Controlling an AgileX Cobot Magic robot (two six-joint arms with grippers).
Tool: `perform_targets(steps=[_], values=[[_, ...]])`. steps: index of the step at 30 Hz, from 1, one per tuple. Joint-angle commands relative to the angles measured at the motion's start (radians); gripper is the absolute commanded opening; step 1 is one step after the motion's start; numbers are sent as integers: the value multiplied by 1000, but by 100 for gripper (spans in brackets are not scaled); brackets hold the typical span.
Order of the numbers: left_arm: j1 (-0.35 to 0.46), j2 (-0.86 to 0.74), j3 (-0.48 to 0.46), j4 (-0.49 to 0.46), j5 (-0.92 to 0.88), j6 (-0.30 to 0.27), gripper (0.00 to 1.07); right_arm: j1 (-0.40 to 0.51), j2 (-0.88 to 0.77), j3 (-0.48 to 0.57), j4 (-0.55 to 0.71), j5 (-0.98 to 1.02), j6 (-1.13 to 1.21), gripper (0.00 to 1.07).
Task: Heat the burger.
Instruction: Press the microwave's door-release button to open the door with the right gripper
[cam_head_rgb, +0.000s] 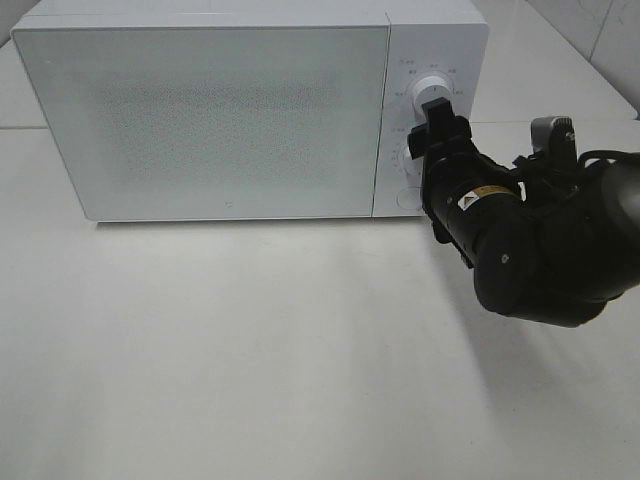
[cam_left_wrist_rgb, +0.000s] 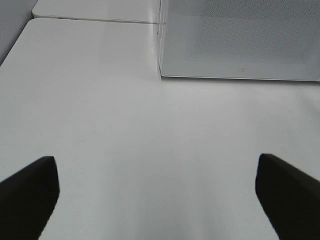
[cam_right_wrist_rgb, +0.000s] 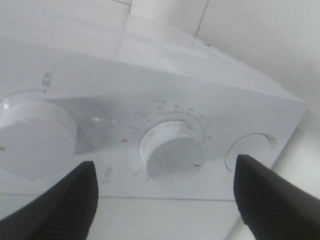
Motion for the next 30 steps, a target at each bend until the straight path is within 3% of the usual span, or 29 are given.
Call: perform_targets(steps=[1,5,7,11,13,16,18,23,24,26,27,28,30], values=[[2,-18,1,-5,-11,-5,100,-3,-64,38,-34,99,-171,74],[2,-18,1,-5,-11,-5,100,-3,-121,56,-39,220,-340,73],[2,-18,1,-5,-11,-5,100,-10,-197,60,-42,391,-633,72],[2,-18,1,-5,-11,-5,100,-18,-231,58,-46,487,-761,72],[2,-18,1,-5,-11,-5,100,-18,-298,58,-74,626,-1007,72],[2,-18,1,-5,-11,-5,100,-18,-315,58,-84,665,-1061,72],[2,-18,1,-5,-11,-5,100,-46,-377,48,-130,837,-1167,72],[2,-18,1,-5,-11,-5,100,-78,-436,5,-267,1032,-1163,72],[2,-18,1,-5,-11,-5,100,-88,-468,-26,-365,1138,-1118,72],[2,-18,1,-5,-11,-5,100,-88,-482,-38,-422,1178,-1089,72],[2,-18,1,-5,-11,-5,100,-88,-516,-65,-526,1271,-1018,73],[2,-18,1,-5,-11,-5,100,-88,-516,-65,-526,1271,-1018,73],[2,-18,1,-5,-11,-5,100,-88,-576,-96,-640,1385,-915,73]])
